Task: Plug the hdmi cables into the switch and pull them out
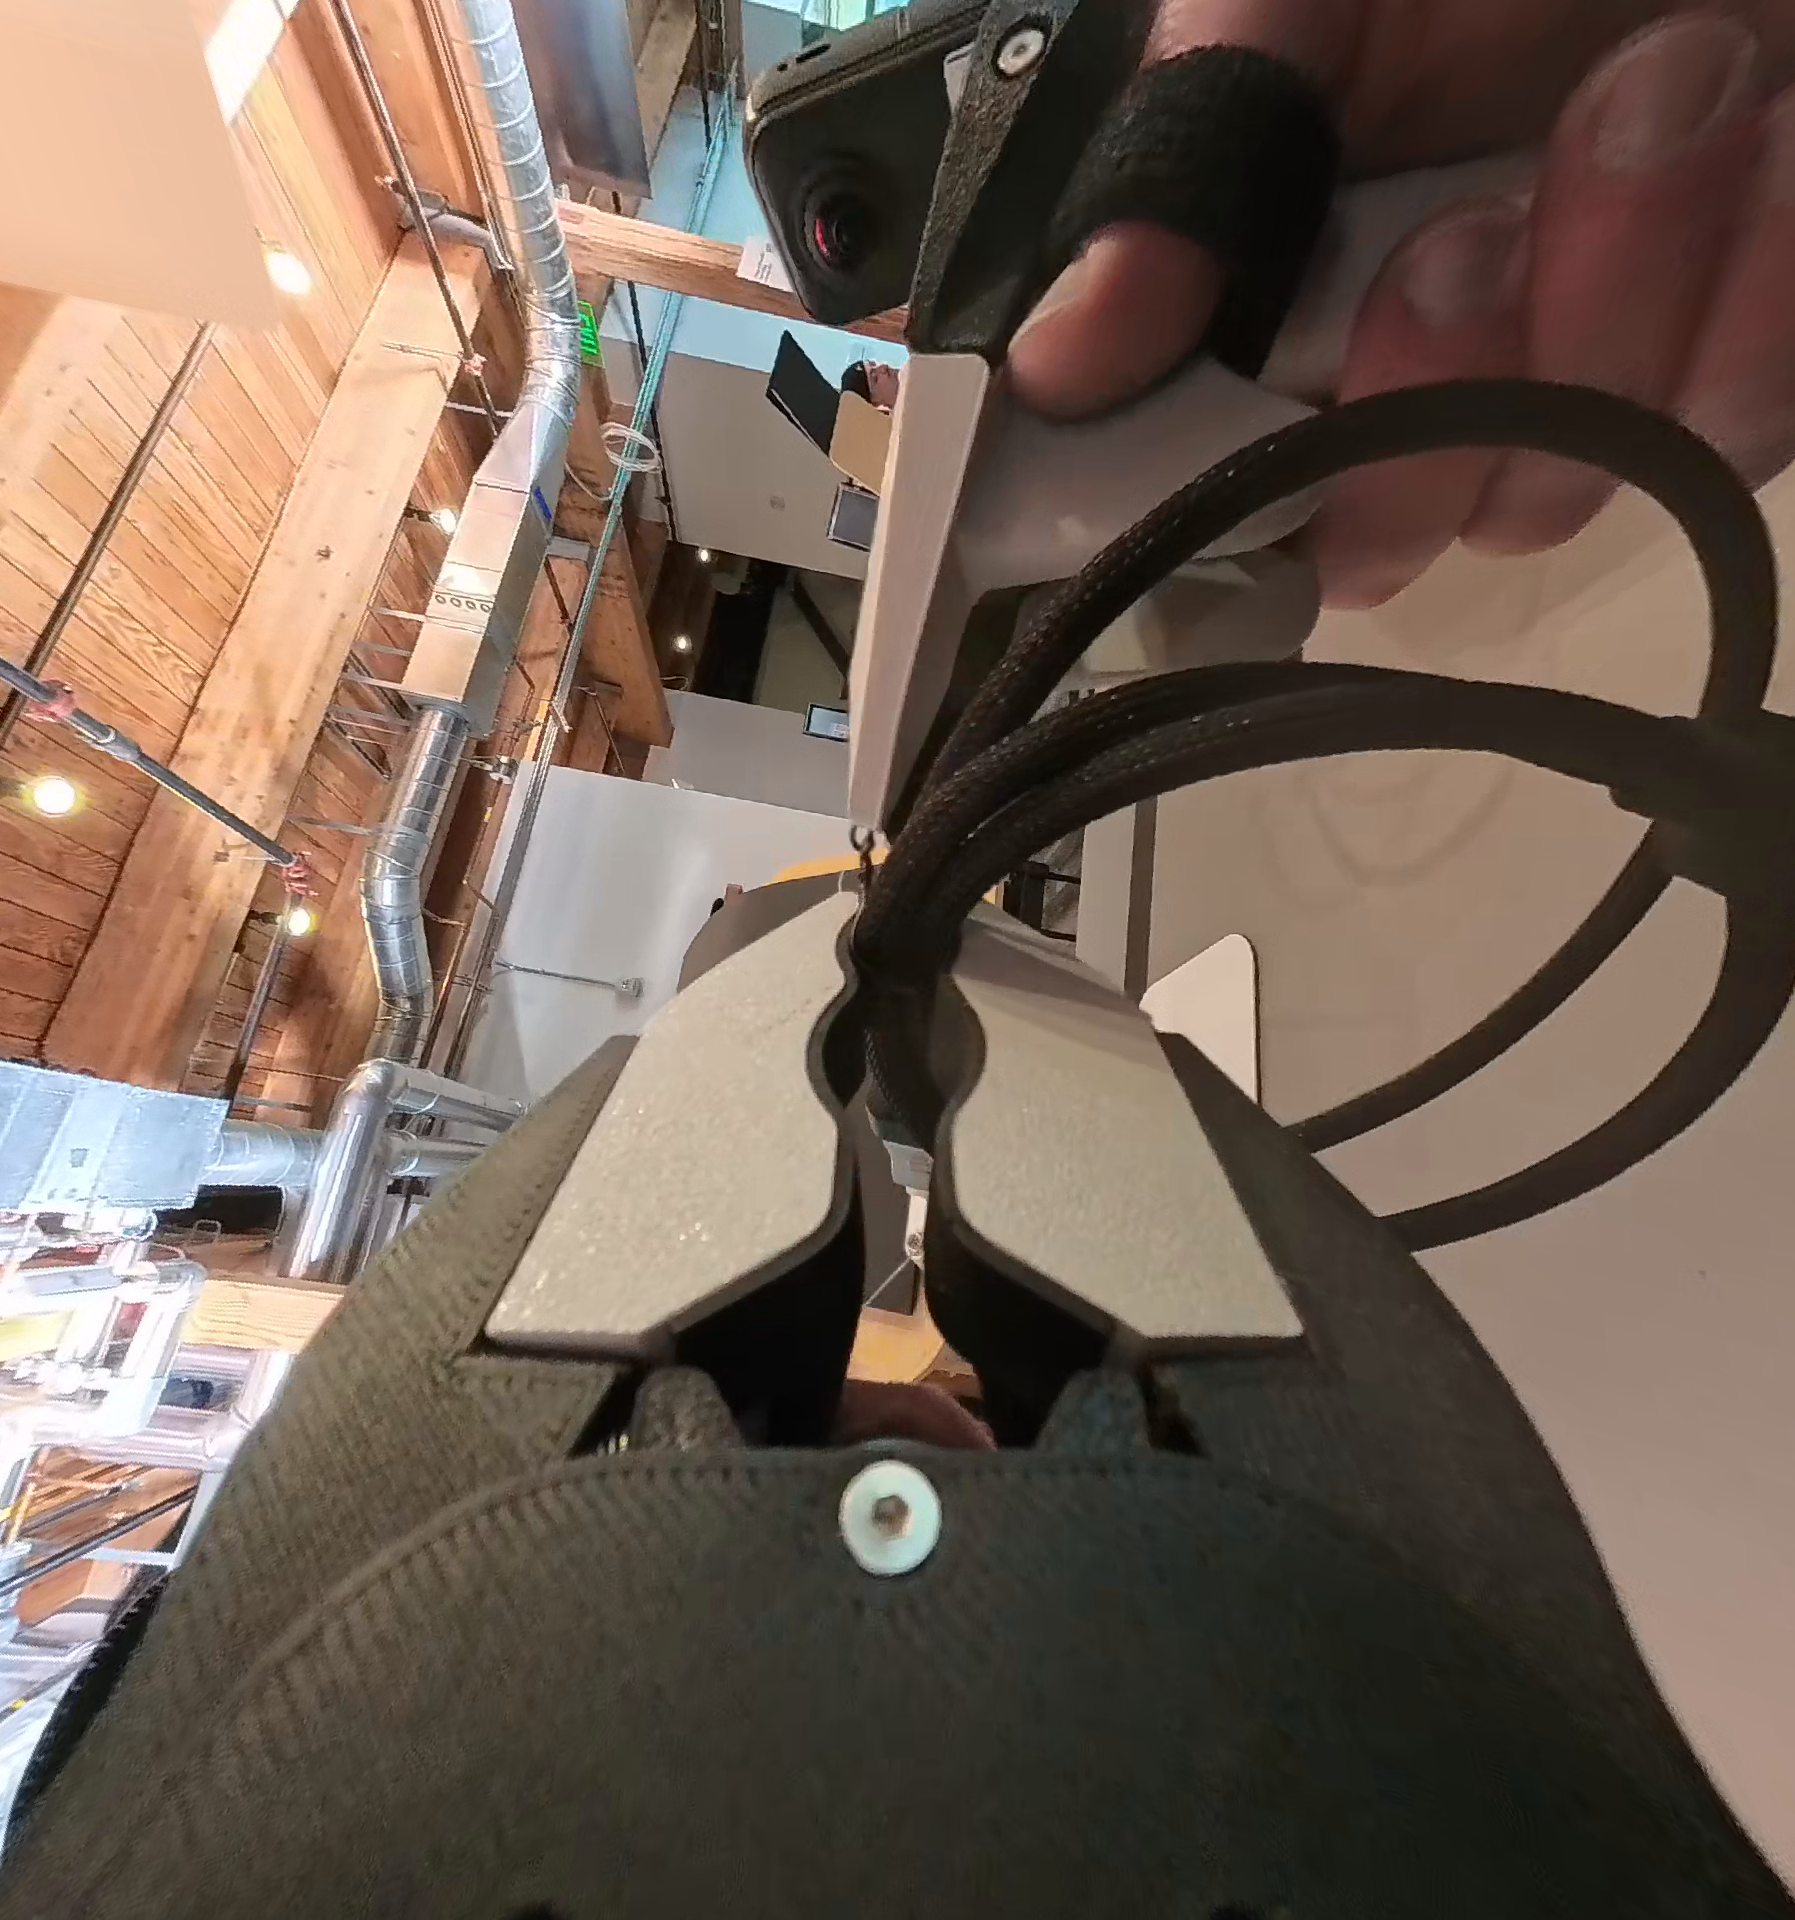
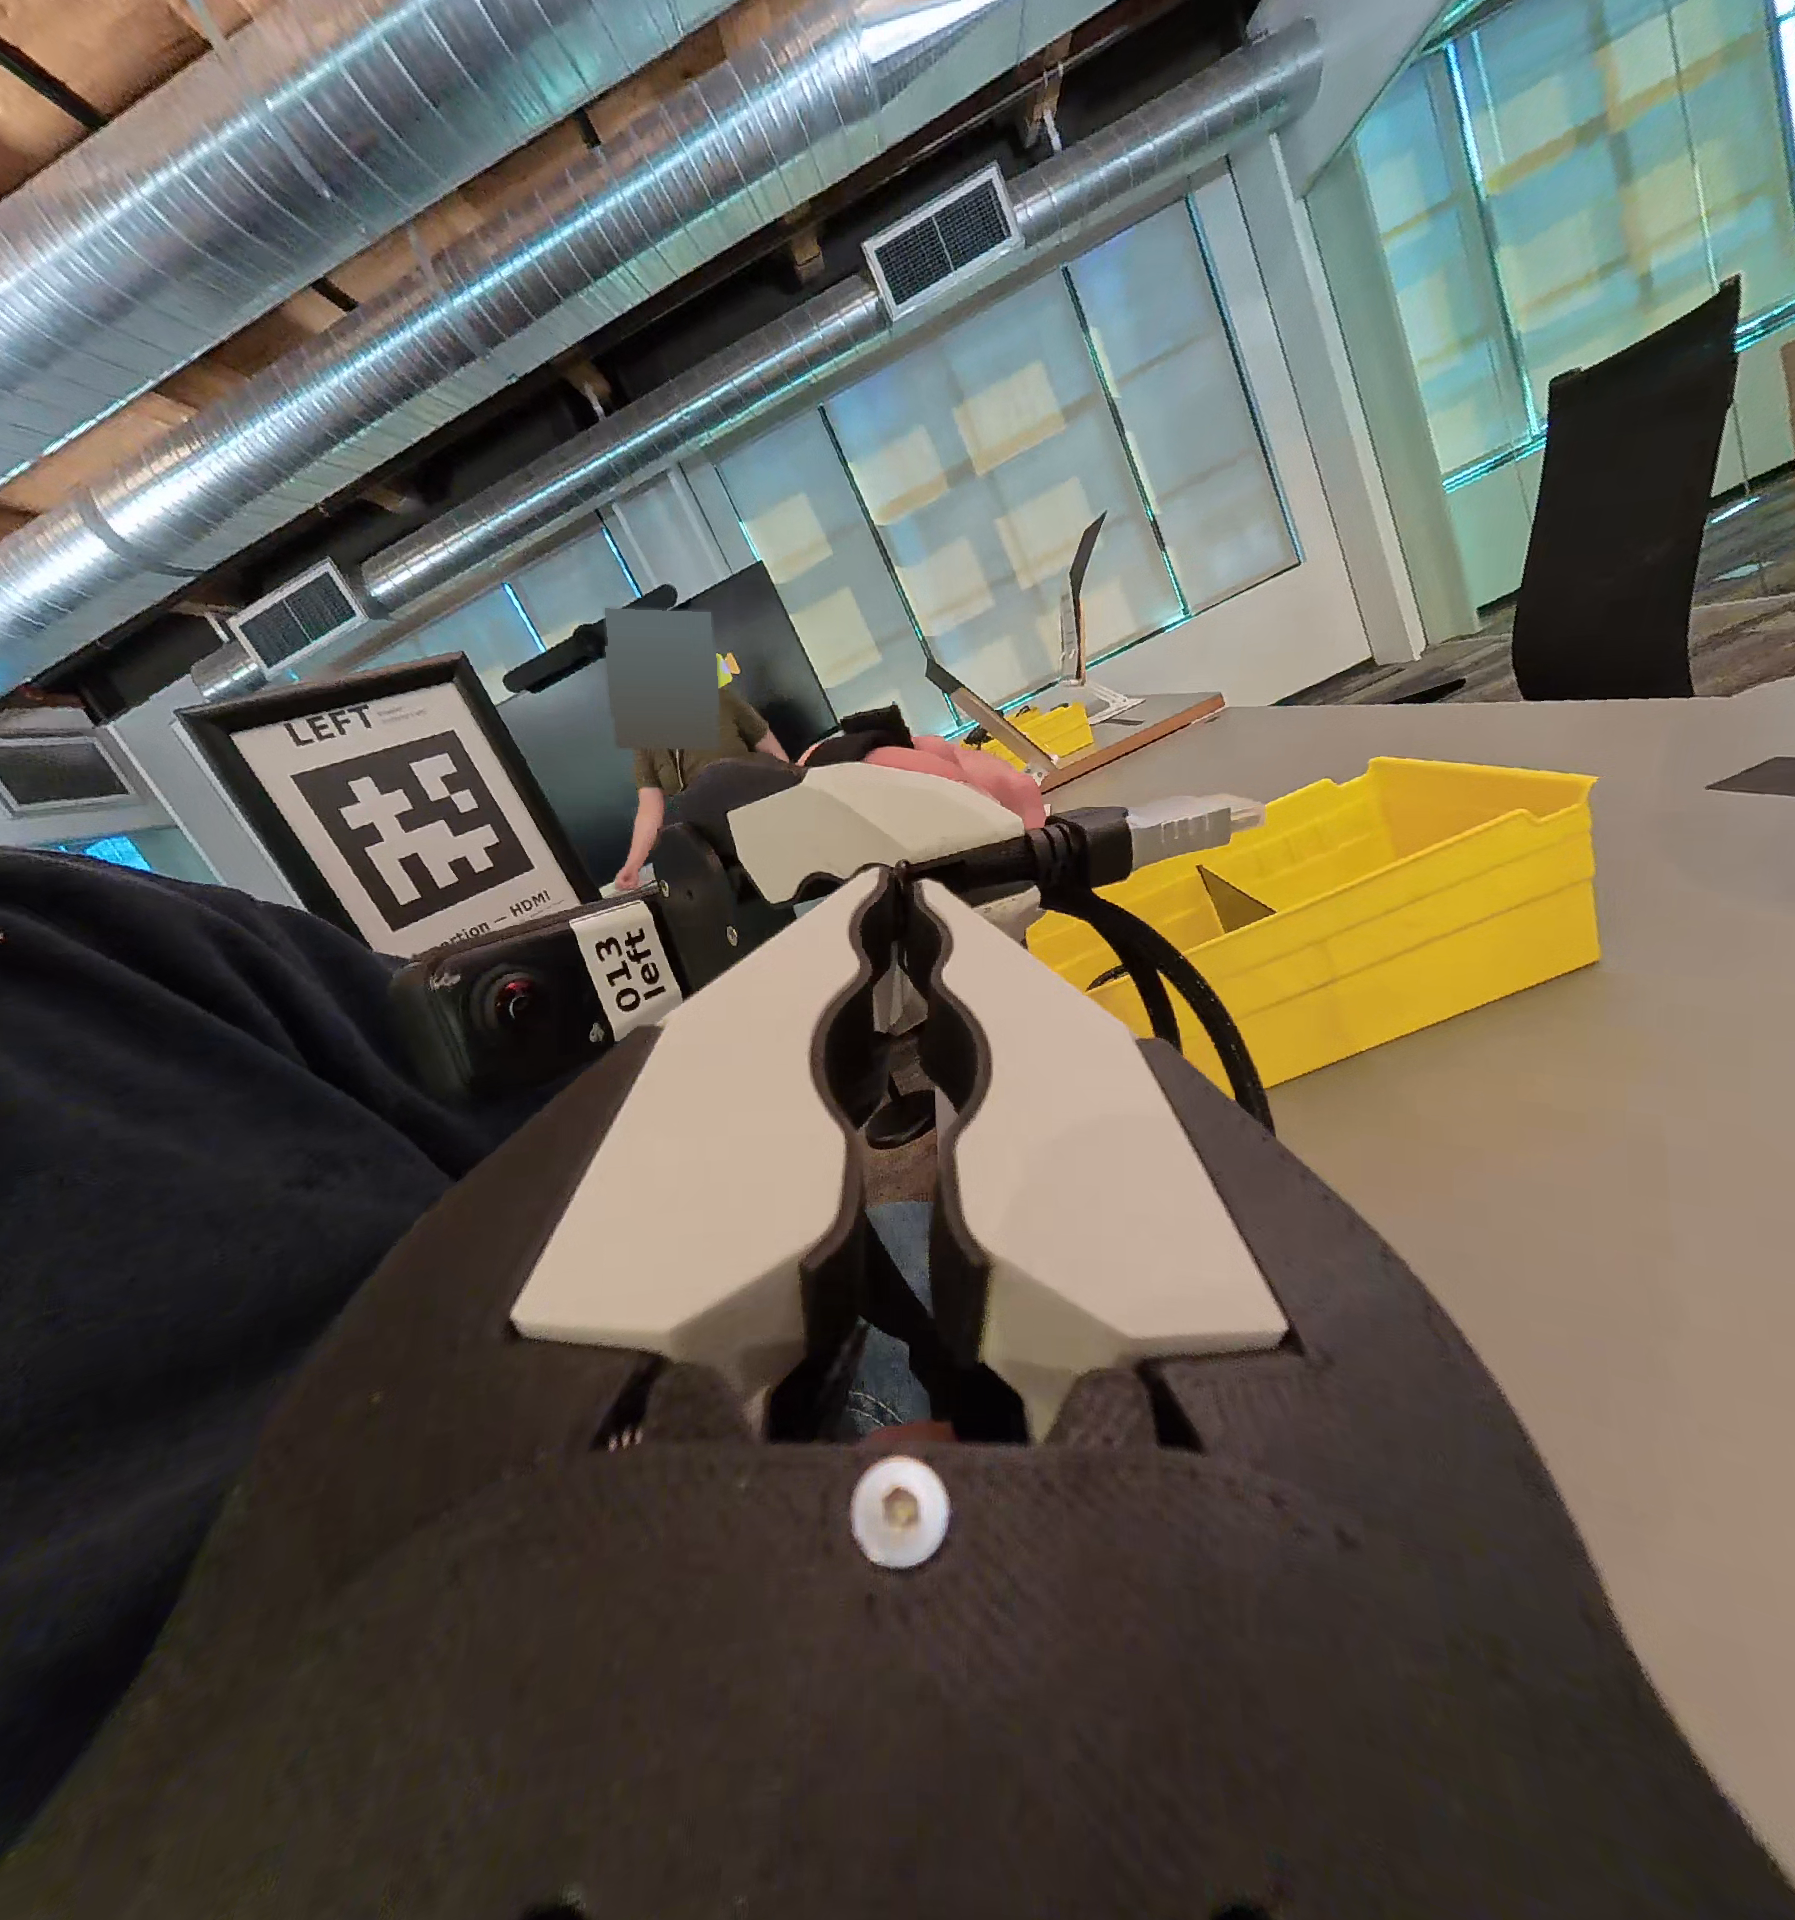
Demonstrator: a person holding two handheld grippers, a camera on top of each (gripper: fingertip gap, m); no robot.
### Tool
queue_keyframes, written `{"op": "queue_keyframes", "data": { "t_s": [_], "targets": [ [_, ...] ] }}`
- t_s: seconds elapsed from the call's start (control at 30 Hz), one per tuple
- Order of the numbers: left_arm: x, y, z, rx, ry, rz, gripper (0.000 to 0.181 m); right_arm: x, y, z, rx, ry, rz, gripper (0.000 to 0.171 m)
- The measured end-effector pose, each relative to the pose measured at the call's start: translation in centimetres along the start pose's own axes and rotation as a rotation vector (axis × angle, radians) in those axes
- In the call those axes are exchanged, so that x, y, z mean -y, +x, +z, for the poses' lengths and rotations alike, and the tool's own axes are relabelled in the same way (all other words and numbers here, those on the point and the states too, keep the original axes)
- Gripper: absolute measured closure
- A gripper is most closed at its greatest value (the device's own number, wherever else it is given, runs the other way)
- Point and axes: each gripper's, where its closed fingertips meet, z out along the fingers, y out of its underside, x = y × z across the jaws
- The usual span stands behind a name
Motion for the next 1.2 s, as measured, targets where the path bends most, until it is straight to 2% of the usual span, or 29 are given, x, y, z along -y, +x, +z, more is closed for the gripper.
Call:
{"op": "queue_keyframes", "data": {
  "t_s": [0.13,0.4,0.47,0.6,0.7,0.87,1.03,1.2],
  "targets": [
    [0.1,-0.2,-0.1,0.019,0.001,0.018,0.175,0.1,-0.2,0.0,0.018,0.025,0.039,0.171],
    [0.1,-0.5,-0.1,0.120,-0.008,0.119,0.175,0.2,0.1,0.1,0.112,0.172,0.277,0.171],
    [-0.1,-0.5,-0.1,0.102,-0.003,0.088,0.175,-0.2,0.2,0.2,0.088,0.164,0.244,0.170],
    [-0.6,-0.4,-0.1,-0.004,0.026,-0.107,0.175,-0.3,0.2,-0.3,-0.048,0.039,-0.076,0.160],
    [-0.8,-0.7,-0.3,-0.089,0.070,-0.307,0.175,0.8,-0.5,-0.8,-0.125,-0.056,-0.420,0.161],
    [-0.7,-0.8,-1.0,-0.200,0.148,-0.500,0.175,1.7,-0.3,-0.9,-0.251,-0.270,-1.018,0.165],
    [-0.4,0.1,-1.5,-0.334,0.198,-0.616,0.175,0.5,-0.1,0.5,-0.235,-0.460,-1.486,0.167],
    [-0.1,0.2,-2.0,-0.412,0.230,-0.702,0.175,0.0,0.1,1.3,-0.206,-0.560,-1.776,0.162]
  ]
}}
